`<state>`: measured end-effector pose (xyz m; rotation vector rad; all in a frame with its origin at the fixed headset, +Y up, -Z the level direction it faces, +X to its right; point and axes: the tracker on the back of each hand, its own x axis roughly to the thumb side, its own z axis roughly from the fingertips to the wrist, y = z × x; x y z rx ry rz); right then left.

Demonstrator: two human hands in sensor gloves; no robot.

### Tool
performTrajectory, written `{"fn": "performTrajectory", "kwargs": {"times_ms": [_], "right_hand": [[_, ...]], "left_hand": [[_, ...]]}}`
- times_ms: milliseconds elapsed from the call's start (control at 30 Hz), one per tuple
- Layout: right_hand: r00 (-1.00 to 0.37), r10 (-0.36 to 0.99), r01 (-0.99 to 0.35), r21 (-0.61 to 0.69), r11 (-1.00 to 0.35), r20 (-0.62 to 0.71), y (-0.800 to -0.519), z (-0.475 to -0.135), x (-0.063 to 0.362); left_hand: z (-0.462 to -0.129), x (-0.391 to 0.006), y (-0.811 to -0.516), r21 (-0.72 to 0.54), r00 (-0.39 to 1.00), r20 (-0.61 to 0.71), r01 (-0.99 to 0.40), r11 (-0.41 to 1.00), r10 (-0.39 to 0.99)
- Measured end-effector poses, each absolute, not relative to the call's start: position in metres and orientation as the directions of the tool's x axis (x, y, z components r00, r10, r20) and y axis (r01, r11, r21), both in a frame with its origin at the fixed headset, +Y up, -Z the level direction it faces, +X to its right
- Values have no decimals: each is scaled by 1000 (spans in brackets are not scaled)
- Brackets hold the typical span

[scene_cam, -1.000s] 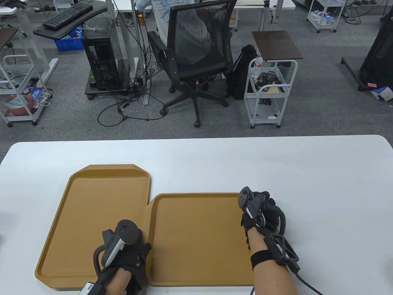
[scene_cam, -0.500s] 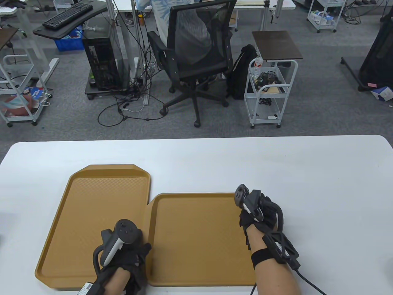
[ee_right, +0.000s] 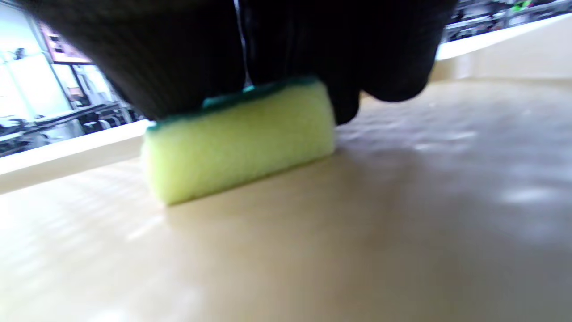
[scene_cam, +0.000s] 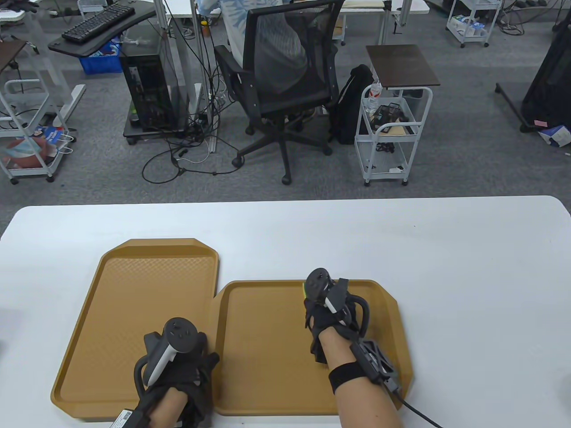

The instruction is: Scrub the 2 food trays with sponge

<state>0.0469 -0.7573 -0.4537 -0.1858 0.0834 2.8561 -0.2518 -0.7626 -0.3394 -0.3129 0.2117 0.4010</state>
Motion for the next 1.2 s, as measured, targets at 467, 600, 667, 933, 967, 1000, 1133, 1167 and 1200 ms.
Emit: {"fn": "performTrajectory", "kwargs": {"times_ms": [467, 600, 667, 933, 967, 1000, 1133, 1167, 1200], "right_hand": [[-936, 353, -352, 42, -935, 14, -764, -451, -53], [-929, 367, -365, 49, -930, 53, -766, -448, -69], [-930, 361, -359, 48, -932, 69, -766, -446, -74], [-929, 356, -351, 61, -934, 98, -766, -445, -89], [-930, 353, -348, 65, -935, 98, -766, -445, -89], [-932, 350, -343, 78, -936, 100, -766, -444, -89], [-934, 342, -320, 190, -928, 98, -766, -440, -91], [-933, 346, -319, 223, -921, 95, -766, -438, -91], [-933, 348, -312, 269, -911, 95, -765, -436, -92]], "left_hand": [[-339, -254, -764, -262, 889, -266, -440, 859, 373], [-339, -255, -765, -262, 886, -267, -445, 856, 379], [-339, -255, -765, -262, 887, -266, -443, 857, 377], [-340, -256, -765, -262, 886, -268, -445, 857, 378], [-340, -256, -765, -262, 886, -268, -444, 857, 378], [-340, -256, -765, -262, 886, -268, -444, 857, 378], [-340, -256, -765, -262, 887, -268, -443, 857, 376], [-340, -256, -765, -263, 887, -268, -443, 857, 376], [-340, -257, -765, -266, 888, -266, -441, 857, 374]]}}
